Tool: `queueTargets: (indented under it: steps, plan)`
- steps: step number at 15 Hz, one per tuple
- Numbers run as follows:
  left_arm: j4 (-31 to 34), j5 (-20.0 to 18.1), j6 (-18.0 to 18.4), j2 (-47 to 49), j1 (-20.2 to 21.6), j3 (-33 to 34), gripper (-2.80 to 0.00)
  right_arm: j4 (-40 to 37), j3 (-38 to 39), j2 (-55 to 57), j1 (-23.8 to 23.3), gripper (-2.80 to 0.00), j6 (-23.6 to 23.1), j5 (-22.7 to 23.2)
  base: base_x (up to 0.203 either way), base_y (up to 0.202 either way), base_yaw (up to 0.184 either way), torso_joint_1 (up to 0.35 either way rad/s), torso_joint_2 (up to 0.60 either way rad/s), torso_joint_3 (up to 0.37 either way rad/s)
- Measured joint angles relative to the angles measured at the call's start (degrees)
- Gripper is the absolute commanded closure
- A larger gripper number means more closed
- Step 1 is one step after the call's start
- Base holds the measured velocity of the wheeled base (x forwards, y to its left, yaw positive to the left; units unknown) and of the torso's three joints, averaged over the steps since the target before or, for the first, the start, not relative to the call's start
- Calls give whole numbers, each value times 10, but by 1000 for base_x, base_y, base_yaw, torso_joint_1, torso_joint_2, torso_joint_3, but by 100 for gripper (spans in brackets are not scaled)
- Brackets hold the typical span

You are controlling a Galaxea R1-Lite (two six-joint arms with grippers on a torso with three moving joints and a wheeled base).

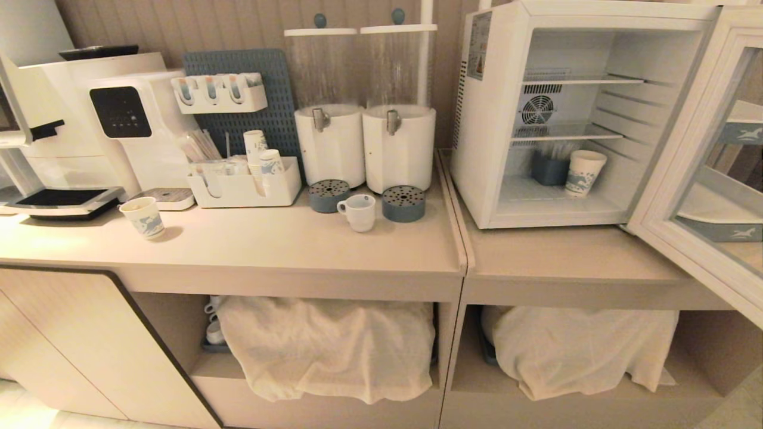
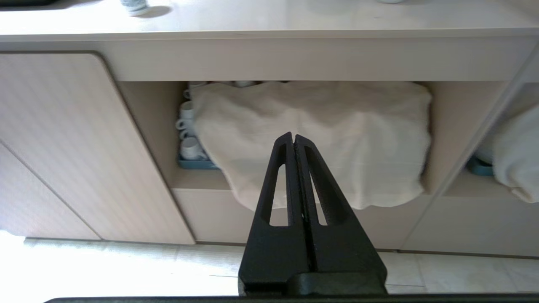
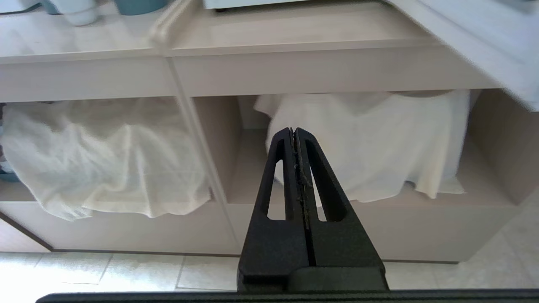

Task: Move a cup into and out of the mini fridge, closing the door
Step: Put the ceramic cup in the freezer

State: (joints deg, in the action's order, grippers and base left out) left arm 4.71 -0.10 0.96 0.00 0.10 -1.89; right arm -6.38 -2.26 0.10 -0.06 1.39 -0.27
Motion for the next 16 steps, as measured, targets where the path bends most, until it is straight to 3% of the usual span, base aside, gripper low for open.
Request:
queueTargets:
  steps: [16]
  plan:
    - [0, 1, -3, 0, 0, 0, 0, 0, 0, 0, 0, 0, 1, 0, 0, 193, -1, 2, 1, 2]
